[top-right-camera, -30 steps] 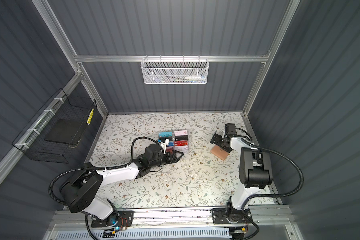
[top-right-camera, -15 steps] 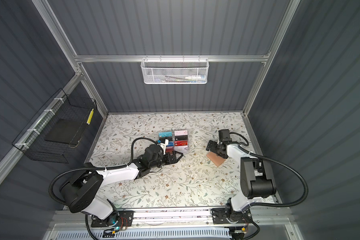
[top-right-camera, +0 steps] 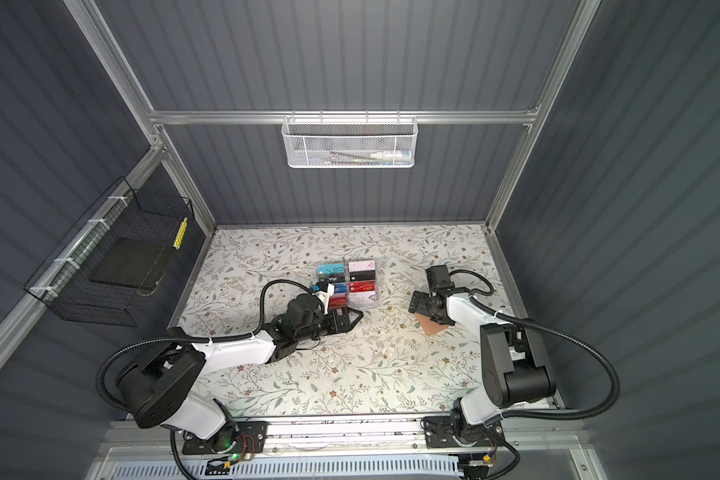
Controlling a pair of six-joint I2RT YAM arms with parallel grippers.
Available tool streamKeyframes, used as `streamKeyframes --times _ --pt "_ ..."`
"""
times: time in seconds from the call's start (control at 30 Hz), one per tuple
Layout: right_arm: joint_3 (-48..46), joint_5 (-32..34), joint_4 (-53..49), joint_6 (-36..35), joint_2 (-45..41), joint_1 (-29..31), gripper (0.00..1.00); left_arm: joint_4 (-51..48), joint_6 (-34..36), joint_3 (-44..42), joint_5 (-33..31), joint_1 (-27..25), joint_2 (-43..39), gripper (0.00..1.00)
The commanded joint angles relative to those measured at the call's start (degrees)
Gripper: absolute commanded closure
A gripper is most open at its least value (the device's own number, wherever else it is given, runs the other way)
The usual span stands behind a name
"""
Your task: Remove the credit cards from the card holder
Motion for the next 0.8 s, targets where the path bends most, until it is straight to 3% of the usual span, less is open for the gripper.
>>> streamKeyframes --times 0.0,0.33,0.77 --pt "1.34 3.53 -4.2 0.08 0.12 2.07 0.01 -0.32 0.06 -0.75 -1.53 -0.34 -2.49 0.0" --pt "2.26 -1.7 -2.4 0.08 1.58 7.7 0.01 -1.95 0.39 -2.31 -3.69 -0.13 -4.17 0.0" --pt "1.89 -6.49 6.68 5.27 6.5 18.77 0.01 -2.25 -1.37 -9.61 -2.99 5.2 -9.8 0.0"
